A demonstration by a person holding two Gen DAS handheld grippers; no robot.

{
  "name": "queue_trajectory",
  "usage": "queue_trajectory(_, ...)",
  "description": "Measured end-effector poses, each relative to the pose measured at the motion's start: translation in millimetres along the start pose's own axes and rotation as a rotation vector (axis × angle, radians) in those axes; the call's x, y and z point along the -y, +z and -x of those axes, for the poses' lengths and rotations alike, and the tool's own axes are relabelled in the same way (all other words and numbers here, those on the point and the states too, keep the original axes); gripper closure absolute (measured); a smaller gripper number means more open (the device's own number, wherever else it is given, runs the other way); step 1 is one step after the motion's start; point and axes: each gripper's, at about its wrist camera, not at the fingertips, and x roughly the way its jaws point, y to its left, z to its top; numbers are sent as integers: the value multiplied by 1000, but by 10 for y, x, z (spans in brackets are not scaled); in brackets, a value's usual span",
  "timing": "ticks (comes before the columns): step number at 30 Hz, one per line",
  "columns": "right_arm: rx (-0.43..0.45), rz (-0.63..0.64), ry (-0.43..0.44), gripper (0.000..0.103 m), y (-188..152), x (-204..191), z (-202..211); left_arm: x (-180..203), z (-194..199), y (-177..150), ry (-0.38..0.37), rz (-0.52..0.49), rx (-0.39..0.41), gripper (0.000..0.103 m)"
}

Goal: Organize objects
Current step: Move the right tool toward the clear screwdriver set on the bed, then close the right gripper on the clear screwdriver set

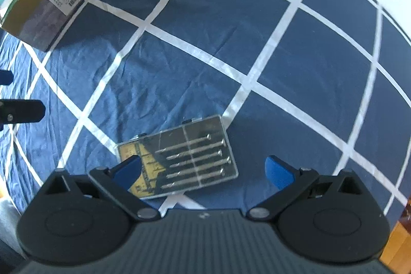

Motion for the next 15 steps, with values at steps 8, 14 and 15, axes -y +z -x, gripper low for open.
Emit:
queue_trajectory(8,-65,39,44,6,113,69,-291,39,-159,91,13,19,-29,0)
queue_trajectory(14,-87,50,57,16,115,49,-351,30,-198,90,10,16,-40,0)
queue_trajectory(15,-91,50,55,16,112,40,-360,26,-199,88,7,16,-39,0)
